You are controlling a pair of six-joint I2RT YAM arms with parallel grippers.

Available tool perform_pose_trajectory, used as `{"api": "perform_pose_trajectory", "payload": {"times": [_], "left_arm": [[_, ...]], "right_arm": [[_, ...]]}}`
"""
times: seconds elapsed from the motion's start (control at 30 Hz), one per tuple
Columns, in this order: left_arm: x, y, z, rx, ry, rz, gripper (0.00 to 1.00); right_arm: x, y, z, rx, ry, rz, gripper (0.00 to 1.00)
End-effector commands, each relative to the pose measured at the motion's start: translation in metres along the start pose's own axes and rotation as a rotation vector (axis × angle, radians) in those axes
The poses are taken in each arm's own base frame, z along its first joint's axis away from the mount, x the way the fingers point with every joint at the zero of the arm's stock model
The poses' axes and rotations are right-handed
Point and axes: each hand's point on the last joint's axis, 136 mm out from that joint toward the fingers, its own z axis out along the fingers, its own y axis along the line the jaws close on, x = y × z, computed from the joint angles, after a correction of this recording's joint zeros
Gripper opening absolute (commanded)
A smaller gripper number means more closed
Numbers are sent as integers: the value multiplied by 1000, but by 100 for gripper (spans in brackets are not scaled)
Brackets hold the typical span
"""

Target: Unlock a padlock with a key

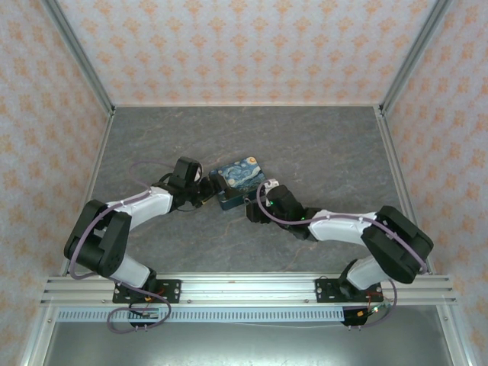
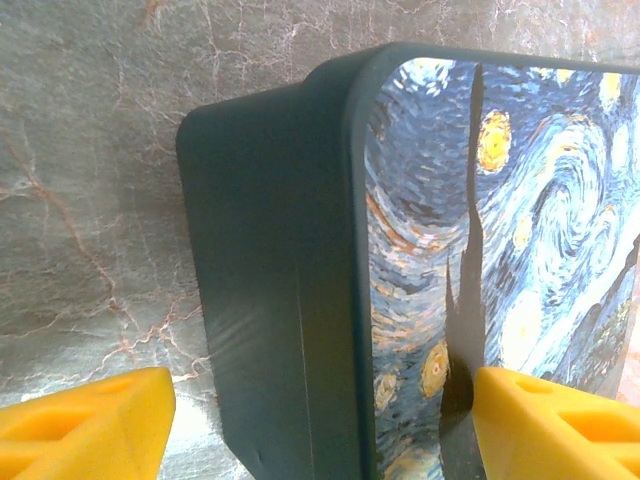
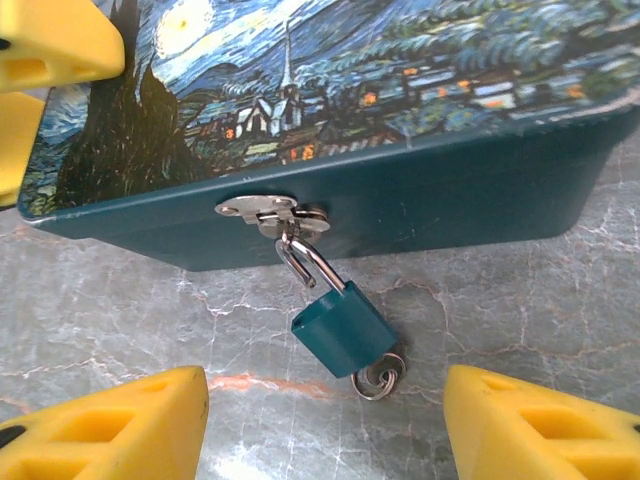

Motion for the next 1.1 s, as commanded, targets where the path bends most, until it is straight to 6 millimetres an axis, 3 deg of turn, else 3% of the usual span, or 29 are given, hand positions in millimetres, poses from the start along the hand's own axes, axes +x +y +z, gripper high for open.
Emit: {"api": "perform_pose_trajectory", "payload": {"times": [0.0,0.6,1.07], "left_arm": [[19,38,2,-143,45,-32,77],[19,38,7,-144,53,-45,77],[20,39,9,-149,58,-48,77]], "right_arm": [[-3,-7,5,97,9,-68,63],[15,5,36,189,115,-196,52],[17,2,30,203,126,-199,33]]}}
